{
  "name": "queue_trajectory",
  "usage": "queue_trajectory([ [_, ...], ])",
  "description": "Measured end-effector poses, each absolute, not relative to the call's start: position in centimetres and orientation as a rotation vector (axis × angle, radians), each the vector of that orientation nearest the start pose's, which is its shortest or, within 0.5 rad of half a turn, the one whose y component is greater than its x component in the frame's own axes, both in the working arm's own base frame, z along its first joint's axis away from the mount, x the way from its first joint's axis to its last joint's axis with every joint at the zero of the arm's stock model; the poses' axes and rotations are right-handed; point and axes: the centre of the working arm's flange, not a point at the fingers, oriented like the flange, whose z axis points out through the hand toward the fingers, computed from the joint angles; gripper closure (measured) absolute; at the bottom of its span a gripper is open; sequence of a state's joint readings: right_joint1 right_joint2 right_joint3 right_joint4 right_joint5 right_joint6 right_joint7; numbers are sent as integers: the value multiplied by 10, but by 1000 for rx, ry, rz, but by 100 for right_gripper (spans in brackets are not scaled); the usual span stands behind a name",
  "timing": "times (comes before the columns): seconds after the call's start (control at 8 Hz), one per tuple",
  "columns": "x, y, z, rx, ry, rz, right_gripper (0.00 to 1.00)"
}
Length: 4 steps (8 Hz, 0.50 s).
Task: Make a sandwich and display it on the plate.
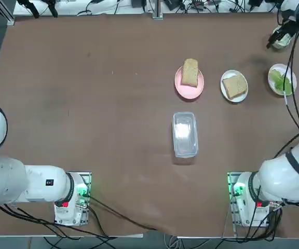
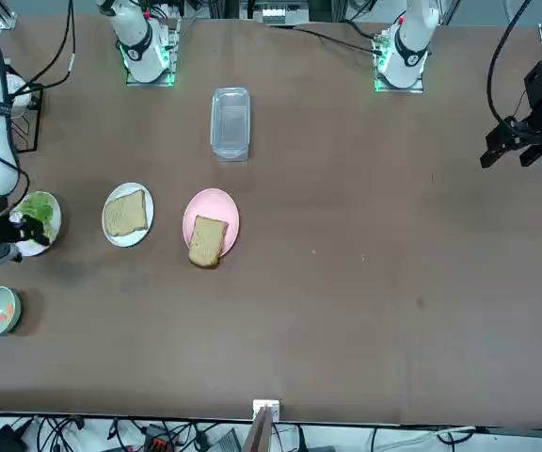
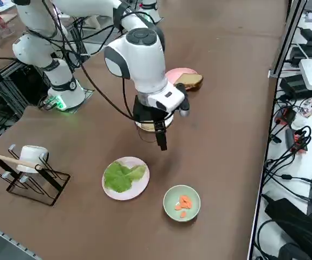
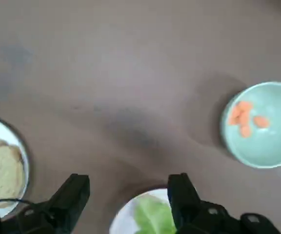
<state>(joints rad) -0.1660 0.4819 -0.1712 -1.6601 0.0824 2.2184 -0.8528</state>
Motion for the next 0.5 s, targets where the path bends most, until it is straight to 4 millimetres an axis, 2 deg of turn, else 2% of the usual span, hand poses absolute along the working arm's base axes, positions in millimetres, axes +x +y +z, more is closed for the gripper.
queue_trajectory([
  [0.25,674,-236,331,-3098,-943,-126,7],
  [0.5,697,-244,303,-3095,-1094,-158,10],
])
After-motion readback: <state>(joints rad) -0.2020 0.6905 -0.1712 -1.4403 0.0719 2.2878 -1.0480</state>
